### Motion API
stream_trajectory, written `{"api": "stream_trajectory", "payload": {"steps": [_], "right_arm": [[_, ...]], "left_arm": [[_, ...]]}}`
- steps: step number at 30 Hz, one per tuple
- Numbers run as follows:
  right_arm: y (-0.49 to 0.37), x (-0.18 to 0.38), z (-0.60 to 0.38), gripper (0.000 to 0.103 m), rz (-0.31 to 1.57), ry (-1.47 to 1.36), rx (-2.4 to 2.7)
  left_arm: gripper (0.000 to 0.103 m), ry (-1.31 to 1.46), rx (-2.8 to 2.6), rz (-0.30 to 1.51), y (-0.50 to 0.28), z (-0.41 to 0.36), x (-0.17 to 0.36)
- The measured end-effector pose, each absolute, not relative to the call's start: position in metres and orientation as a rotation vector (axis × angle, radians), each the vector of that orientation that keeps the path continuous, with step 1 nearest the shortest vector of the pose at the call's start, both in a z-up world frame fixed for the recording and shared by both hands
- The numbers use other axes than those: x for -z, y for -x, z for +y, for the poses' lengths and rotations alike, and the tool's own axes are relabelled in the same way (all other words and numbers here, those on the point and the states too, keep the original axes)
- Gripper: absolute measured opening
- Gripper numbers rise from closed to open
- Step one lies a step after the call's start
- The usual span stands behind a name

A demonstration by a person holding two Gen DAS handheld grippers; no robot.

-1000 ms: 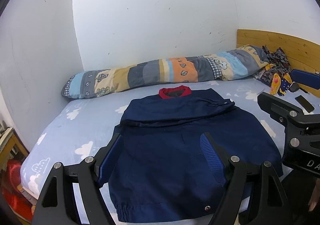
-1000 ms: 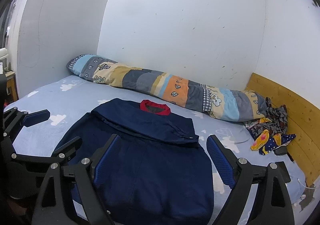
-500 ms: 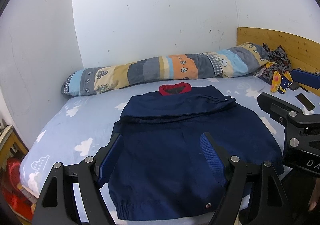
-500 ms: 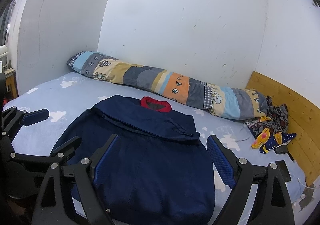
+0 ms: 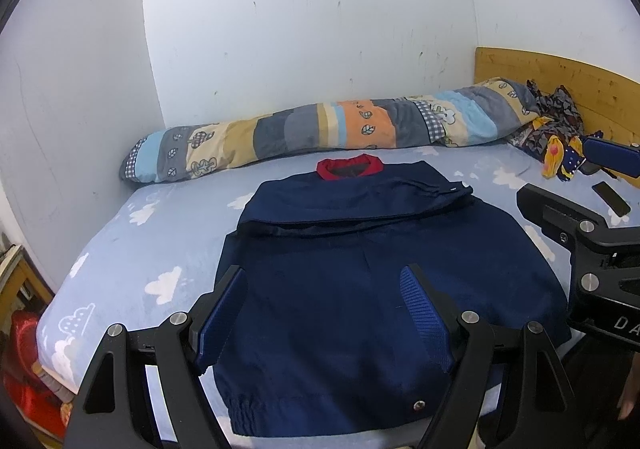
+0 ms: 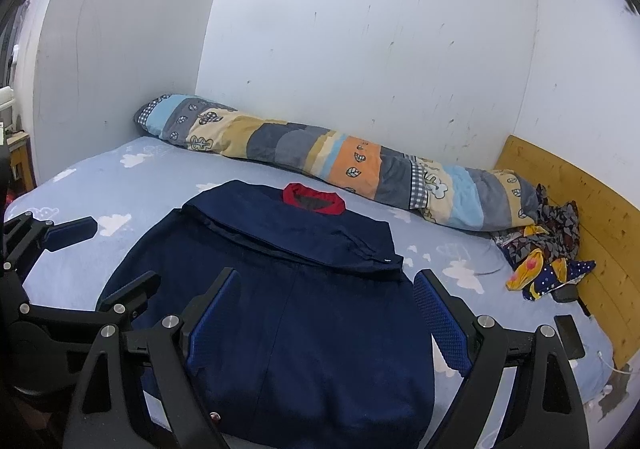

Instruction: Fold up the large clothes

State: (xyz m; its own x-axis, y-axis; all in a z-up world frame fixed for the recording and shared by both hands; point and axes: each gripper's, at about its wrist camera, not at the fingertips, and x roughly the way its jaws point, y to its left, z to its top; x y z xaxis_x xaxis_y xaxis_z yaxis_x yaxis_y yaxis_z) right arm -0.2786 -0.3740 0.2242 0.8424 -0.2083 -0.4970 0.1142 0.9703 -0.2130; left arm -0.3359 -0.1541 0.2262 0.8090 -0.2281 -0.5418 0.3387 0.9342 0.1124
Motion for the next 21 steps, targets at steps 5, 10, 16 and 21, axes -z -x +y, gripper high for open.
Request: {"api": "stream_trajectory", "payload": {"steps": [5, 10, 16, 21], "right_arm": [[0.278, -0.221, -0.375, 0.090, 0.553, 0.172, 0.170], [0.276, -0.217, -0.376, 0.090, 0.569, 0.168, 0.171], [0.277, -0.211, -0.376, 0.090, 0.583, 0.166, 0.173], [0.278, -0.209, -0.376, 0.090, 0.589, 0.166, 0.175]], "left_arm": [[0.079, -0.209, 0.302, 0.562, 0.332, -0.155, -0.222], [0.079, -0.211, 0.300, 0.577, 0.327, -0.155, -0.217], [0.079, -0.207, 0.295, 0.592, 0.323, -0.155, -0.214], [0.079, -0.208, 0.293, 0.596, 0.321, -0.157, -0.212]]}}
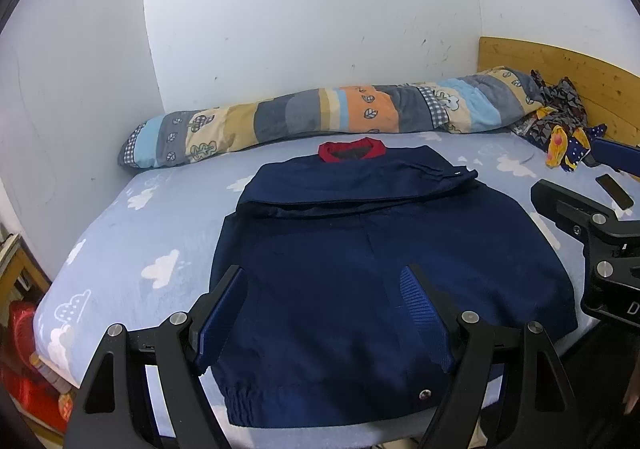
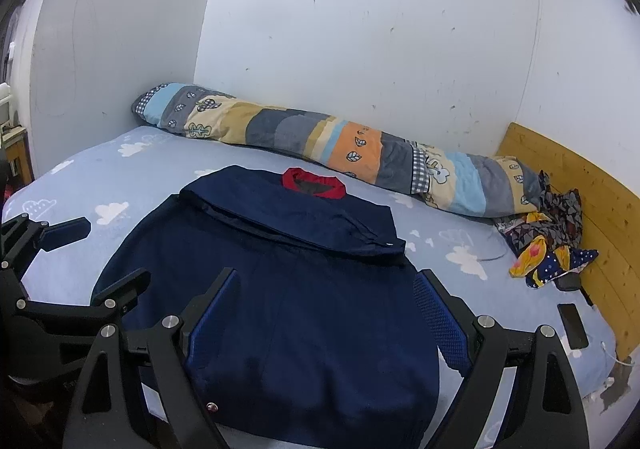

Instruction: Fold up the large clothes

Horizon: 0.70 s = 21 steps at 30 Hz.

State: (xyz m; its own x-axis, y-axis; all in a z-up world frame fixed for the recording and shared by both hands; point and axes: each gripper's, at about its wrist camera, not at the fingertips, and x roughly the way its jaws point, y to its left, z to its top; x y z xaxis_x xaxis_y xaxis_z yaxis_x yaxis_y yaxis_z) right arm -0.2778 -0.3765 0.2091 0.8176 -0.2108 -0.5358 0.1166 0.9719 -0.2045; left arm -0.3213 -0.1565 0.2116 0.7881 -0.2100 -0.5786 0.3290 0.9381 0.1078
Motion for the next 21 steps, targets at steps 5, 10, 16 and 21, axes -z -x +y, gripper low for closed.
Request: {"api": "stream_trajectory", "payload": {"steps": [5, 10, 16, 21], "right_arm": [[0.278, -0.204, -0.378, 0.090, 0.602, 0.169, 0.181], [0.279, -0.200, -0.381, 0.090, 0.613, 0.167, 0.191], [0.281, -0.191, -0.387, 0.090, 0.633, 0.163, 0.203], [0.282, -0.181, -0.390, 0.090, 0.659, 0.154, 0.211]], "left_arm": [[0.079, -0.212, 0.287, 0.606, 0.322, -0.158, -0.206], [0.079, -0.216, 0.278, 0.620, 0.320, -0.157, -0.200], [0.079, -0.217, 0.259, 0.662, 0.312, -0.156, -0.190], [0.079, -0.226, 0.241, 0.685, 0.307, -0.155, -0.181]]}}
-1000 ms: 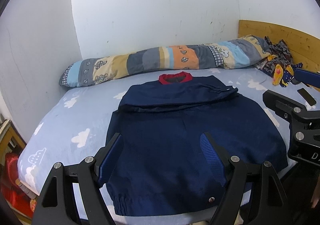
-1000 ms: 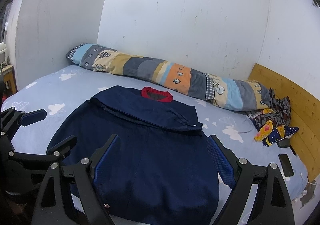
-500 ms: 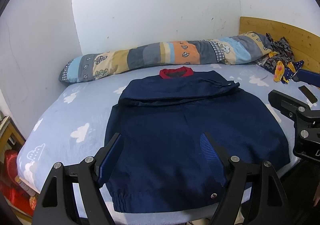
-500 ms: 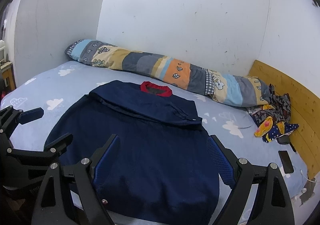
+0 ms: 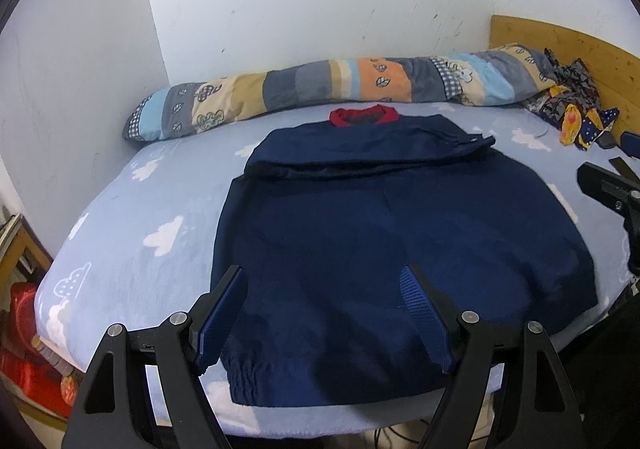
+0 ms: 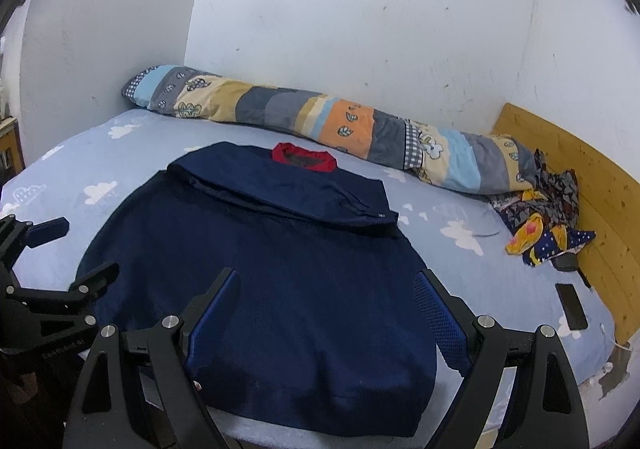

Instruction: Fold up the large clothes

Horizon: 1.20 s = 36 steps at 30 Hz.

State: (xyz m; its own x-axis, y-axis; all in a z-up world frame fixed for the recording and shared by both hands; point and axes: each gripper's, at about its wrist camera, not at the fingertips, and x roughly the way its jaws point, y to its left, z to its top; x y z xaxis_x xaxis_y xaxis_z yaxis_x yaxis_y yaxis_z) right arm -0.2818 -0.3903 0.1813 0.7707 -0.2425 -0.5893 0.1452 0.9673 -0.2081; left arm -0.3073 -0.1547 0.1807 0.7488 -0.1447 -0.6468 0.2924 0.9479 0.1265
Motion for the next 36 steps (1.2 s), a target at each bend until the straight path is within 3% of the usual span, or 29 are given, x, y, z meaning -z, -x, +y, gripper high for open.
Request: {"api": "stream_trajectory", "payload": {"steps": [12, 19, 29, 36], "right_arm": [[0.276, -0.144, -0.418, 0.090, 0.772, 0.099, 0.222], [0.273, -0.103, -0.515, 0.090, 0.930, -0.271, 0.174], [0.305, -0.025, -0.628, 0.090, 0.969, -0.938, 0.161], [0.303, -0.003, -0.626, 0.091, 0.991, -1.052, 0.123]], "left_arm": [[0.079, -0.216, 0.149, 0.775, 0.275, -0.137, -0.149], [0.079, -0.111, 0.048, 0.864, 0.238, -0.086, -0.138], [0.079, 0.208, 0.121, 1.131, 0.190, -0.051, -0.089], [0.079, 0.215, 0.168, 1.209, 0.164, -0.072, -0.066]]}}
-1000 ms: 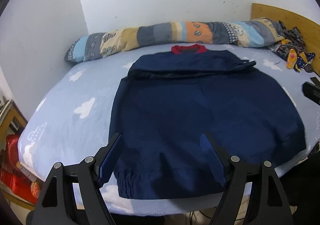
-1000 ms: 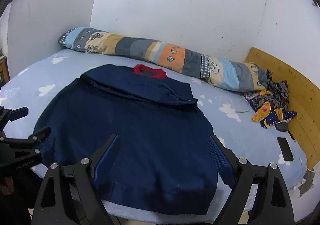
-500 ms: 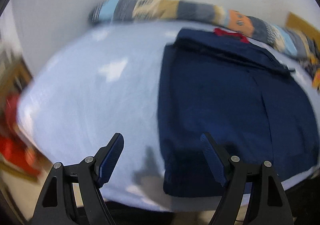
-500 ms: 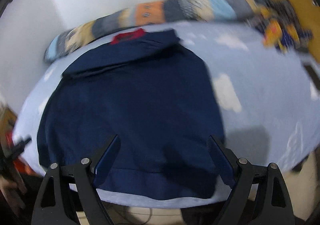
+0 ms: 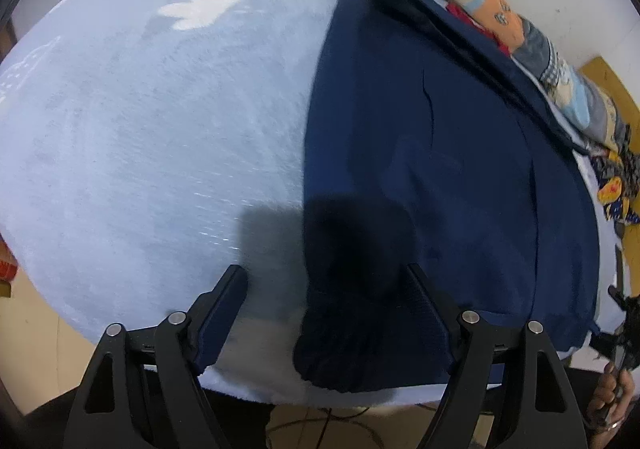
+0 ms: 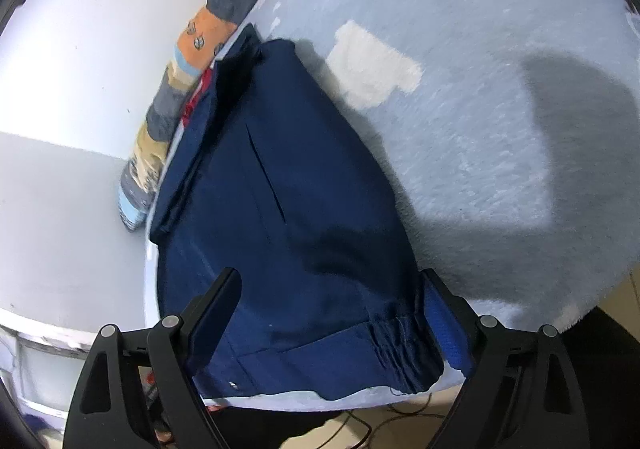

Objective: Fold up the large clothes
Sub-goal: 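Move the left tool down toward the jacket hem, then grasp the navy jacket hem with the right tool while the left tool grasps it too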

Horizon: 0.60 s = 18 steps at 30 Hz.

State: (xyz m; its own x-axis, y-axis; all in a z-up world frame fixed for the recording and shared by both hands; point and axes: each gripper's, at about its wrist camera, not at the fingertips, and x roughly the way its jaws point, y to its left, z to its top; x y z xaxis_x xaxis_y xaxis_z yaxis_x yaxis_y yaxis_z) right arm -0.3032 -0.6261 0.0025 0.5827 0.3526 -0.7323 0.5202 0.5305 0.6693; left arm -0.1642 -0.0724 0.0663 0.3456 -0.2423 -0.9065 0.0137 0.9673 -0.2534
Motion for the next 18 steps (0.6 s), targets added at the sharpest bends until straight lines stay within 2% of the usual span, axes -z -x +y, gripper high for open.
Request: {"api": "stream_trajectory", "payload": {"steps": [2, 3, 4, 5, 6, 7, 8, 12, 16, 17, 18], "right_arm": [[0.298, -0.003, -0.620, 0.089, 1.011, -1.029, 0.125], [0.297, -0.002, -0.618, 0.088, 1.019, -1.017, 0.127], [0.296, -0.001, -0.618, 0.085, 1.027, -1.003, 0.124], [0.295, -0.002, -0.614, 0.077, 1.039, -0.979, 0.113], [0.293, -0.004, -0.610, 0.071, 1.042, -0.956, 0.095], [0.291, -0.007, -0.607, 0.054, 1.031, -0.948, 0.061], [0.289, -0.010, -0.603, 0.043, 1.017, -0.949, 0.007], [0.285, -0.021, -0.590, 0.040, 1.022, -0.813, 0.011], [0.285, -0.020, -0.595, 0.044, 1.058, -0.736, 0.147], [0.284, -0.022, -0.597, 0.044, 1.059, -0.712, 0.188], [0.286, -0.023, -0.597, 0.044, 1.056, -0.709, 0.202]], "left_arm": [[0.079, 0.198, 0.182, 1.201, 0.162, -0.079, -0.064], [0.074, 0.196, 0.201, 1.189, 0.162, -0.083, -0.065], [0.068, 0.189, 0.215, 1.174, 0.164, -0.084, -0.065], [0.050, 0.172, 0.230, 1.157, 0.167, -0.086, -0.067], [0.043, 0.159, 0.240, 1.149, 0.168, -0.088, -0.067], [0.043, 0.155, 0.239, 1.144, 0.167, -0.090, -0.067], [0.042, 0.162, 0.238, 1.144, 0.168, -0.091, -0.065], [0.043, 0.190, 0.238, 1.150, 0.168, -0.088, -0.059], [0.046, 0.158, 0.226, 1.140, 0.174, -0.095, -0.059], [0.049, 0.153, 0.223, 1.138, 0.174, -0.096, -0.059], [0.059, 0.143, 0.217, 1.140, 0.174, -0.099, -0.059]]}}
